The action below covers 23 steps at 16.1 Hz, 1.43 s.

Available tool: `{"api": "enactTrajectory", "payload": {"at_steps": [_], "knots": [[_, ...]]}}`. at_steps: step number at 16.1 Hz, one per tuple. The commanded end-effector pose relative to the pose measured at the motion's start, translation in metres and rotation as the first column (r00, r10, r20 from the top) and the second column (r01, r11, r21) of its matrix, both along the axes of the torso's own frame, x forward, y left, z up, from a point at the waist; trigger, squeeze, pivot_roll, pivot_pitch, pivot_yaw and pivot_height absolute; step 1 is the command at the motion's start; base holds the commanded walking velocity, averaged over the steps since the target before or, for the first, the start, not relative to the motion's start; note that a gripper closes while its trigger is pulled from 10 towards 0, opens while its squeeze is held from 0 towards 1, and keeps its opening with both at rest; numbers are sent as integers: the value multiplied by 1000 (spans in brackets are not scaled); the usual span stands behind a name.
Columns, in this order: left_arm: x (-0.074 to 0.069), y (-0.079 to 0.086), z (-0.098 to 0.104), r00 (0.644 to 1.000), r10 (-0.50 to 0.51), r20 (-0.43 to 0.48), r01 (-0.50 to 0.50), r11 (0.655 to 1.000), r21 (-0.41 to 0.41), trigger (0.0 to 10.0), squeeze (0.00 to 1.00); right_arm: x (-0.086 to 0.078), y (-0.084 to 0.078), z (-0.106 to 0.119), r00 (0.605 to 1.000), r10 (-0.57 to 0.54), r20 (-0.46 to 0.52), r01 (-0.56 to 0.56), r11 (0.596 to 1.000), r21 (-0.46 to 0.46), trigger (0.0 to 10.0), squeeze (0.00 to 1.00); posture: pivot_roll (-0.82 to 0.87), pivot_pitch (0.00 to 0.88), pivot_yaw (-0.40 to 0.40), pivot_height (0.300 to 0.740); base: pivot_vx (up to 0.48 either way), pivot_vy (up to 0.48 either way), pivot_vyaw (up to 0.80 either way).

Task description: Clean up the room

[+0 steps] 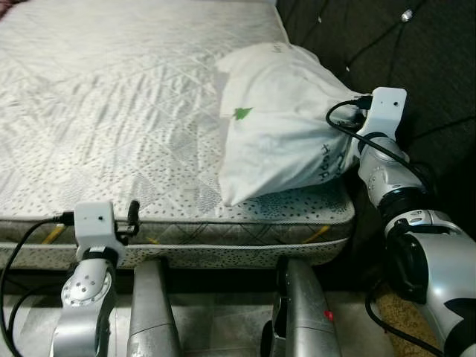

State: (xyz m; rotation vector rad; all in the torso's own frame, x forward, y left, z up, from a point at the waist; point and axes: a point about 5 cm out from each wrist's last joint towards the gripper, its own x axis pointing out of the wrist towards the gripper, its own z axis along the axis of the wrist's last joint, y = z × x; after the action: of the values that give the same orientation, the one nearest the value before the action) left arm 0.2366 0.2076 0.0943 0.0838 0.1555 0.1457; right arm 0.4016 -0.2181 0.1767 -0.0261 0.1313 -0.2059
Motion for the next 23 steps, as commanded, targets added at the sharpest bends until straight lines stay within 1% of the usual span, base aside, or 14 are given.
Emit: {"api": "enactTrajectory", "payload": {"at_steps": [1,3,4,5,6,8,10,12,14,15,17,19,21,23], "knots": [[-1,0,-4,1000,10,-13,-10,1000,1,10000,0,-1,-6,7,998,-9,55,10,1000,-16,0,0,66,0,-55,509,0,0,0],[0,-1,-5,1000,3,-11,-3,1000,-1,10000,0,-10,0,-17,999,41,14,-41,999,4,0,0,60,0,-53,509,0,0,0],[1,-1,-5,1000,0,-11,0,1000,-1,10000,0,-20,8,-38,997,75,-25,-74,996,45,0,0,57,0,-53,509,0,0,0],[2,-1,-5,1000,-4,-8,4,1000,-2,10000,0,-31,14,-51,996,85,-14,-83,993,85,0,0,56,0,-51,509,0,0,0],[3,-1,-4,1000,-8,-3,8,1000,-3,10000,0,-37,17,-54,996,86,16,-87,992,95,0,0,56,0,-51,509,0,0,0],[5,0,-4,1000,-14,6,14,1000,-1,10000,0,-66,28,-69,988,139,61,-145,982,121,0,0,49,0,-43,509,0,0,0],[8,-1,-3,1000,-27,9,27,1000,3,10000,0,-83,32,-73,981,176,79,-188,966,180,0,0,43,0,-35,509,0,0,0],[9,-1,-3,999,-35,10,35,999,6,10000,0,-92,40,-68,966,234,110,-253,942,220,0,0,40,0,-29,509,0,0,0],[10,-1,-3,999,-41,9,41,999,8,10000,0,-99,56,-60,923,350,163,-383,880,279,0,0,41,0,-28,509,0,0,0],[10,-1,-3,999,-40,10,40,999,9,10000,0,-104,66,-57,880,438,183,-474,829,296,0,0,44,0,-29,509,0,0,0],[10,0,-3,999,-37,11,37,999,12,10000,0,-105,73,-60,861,479,170,-508,805,306,0,0,49,0,-30,509,0,0,0],[10,0,-2,999,-35,12,35,999,12,10000,0,-93,72,-60,880,449,152,-474,832,287,0,0,53,0,-26,509,0,0,0],[9,-1,-2,999,-36,11,36,999,11,10000,0,-68,55,-49,933,334,137,-359,896,262,0,0,56,0,-24,509,0,0,0],[10,-2,-2,999,-37,13,37,999,11,10000,0,-47,25,-37,978,176,113,-198,956,217,0,0,61,0,-31,509,0,0,0]]}}
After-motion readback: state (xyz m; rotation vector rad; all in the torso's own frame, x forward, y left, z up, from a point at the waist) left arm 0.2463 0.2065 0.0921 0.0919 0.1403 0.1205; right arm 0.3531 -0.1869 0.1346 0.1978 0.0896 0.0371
